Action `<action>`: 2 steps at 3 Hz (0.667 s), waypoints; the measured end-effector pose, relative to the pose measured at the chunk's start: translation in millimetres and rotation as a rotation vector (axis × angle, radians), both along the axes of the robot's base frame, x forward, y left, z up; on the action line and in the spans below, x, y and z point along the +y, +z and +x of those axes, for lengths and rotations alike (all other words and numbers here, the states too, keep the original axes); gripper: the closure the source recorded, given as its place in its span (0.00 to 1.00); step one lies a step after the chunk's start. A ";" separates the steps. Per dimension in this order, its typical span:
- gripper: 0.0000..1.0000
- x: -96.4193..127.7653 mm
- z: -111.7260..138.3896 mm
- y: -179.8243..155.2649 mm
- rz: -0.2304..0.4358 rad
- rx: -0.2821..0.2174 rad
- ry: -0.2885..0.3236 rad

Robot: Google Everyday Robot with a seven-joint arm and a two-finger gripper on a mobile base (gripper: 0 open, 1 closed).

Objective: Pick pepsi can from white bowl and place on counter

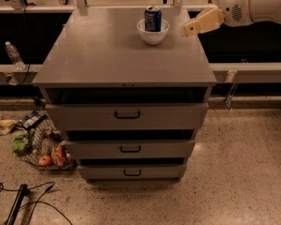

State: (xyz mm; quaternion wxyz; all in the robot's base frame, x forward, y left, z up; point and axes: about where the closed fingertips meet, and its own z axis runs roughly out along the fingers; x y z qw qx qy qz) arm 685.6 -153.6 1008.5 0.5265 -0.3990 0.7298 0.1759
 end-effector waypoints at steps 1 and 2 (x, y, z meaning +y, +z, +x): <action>0.00 20.7 36.8 -13.4 0.060 -0.011 -0.024; 0.00 44.0 81.2 -19.3 0.143 -0.034 -0.052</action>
Offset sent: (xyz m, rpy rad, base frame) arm 0.1372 0.0645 -0.0214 0.2493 -0.0737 -0.0988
